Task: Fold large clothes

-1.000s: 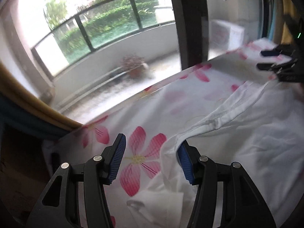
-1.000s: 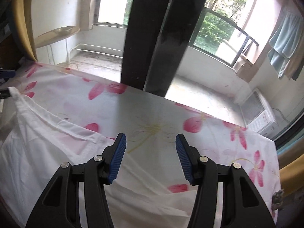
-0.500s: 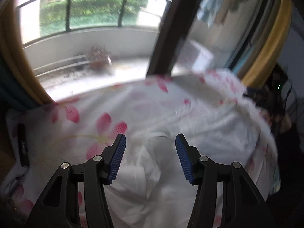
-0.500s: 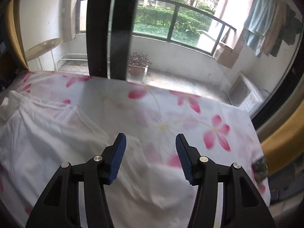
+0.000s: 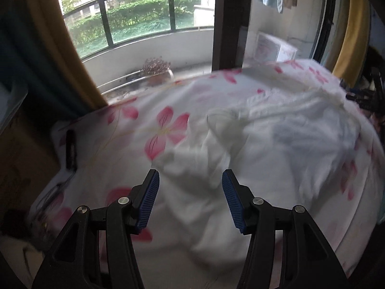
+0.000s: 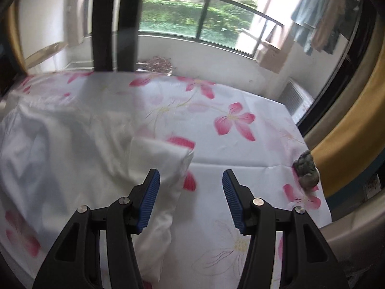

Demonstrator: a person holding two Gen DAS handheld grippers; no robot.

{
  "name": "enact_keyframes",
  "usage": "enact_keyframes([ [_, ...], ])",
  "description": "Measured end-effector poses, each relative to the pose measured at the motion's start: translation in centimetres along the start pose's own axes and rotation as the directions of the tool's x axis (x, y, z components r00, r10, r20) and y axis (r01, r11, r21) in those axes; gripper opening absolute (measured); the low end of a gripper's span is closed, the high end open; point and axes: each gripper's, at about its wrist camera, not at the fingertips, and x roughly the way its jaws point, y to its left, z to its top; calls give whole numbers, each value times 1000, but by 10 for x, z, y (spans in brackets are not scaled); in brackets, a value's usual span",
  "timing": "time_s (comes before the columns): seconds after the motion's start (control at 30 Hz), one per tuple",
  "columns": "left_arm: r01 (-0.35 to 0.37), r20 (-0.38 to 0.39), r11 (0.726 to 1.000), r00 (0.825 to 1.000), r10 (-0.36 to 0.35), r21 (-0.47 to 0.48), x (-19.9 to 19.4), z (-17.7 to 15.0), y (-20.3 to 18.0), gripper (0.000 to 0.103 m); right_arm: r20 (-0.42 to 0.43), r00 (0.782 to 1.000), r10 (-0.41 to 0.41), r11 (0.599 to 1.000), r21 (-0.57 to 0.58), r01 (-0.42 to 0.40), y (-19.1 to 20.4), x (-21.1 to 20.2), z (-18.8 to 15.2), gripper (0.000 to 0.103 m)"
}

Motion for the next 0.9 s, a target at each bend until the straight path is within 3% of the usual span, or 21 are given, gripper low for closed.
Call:
enact_keyframes([
  [0.13,12,-43,1000,999,-13,-11,12,-13,3,58,-16,999,34,996,-86,-35,20,8,-5,54],
  [0.23,-49,-85,999,995,49,-2,32,-17,5,58,-22,999,31,990,-139,-34,35,17,-4,54],
  [0.37,-33,-82,999,996,30,-33,48,-15,13,58,-28,1000,13,983,-185,-18,44,32,1,53],
  [0.47,-60,-62,998,996,61,4,56,-6,8,58,-52,997,55,983,-170,-63,37,38,10,3],
  [0.63,-143,-74,988,986,147,52,73,11,3,58,-15,999,28,995,-95,-30,11,41,38,2],
  [0.9,-130,-50,991,990,132,35,90,37,15,58,5,1000,-11,999,-30,12,-11,64,78,1],
])
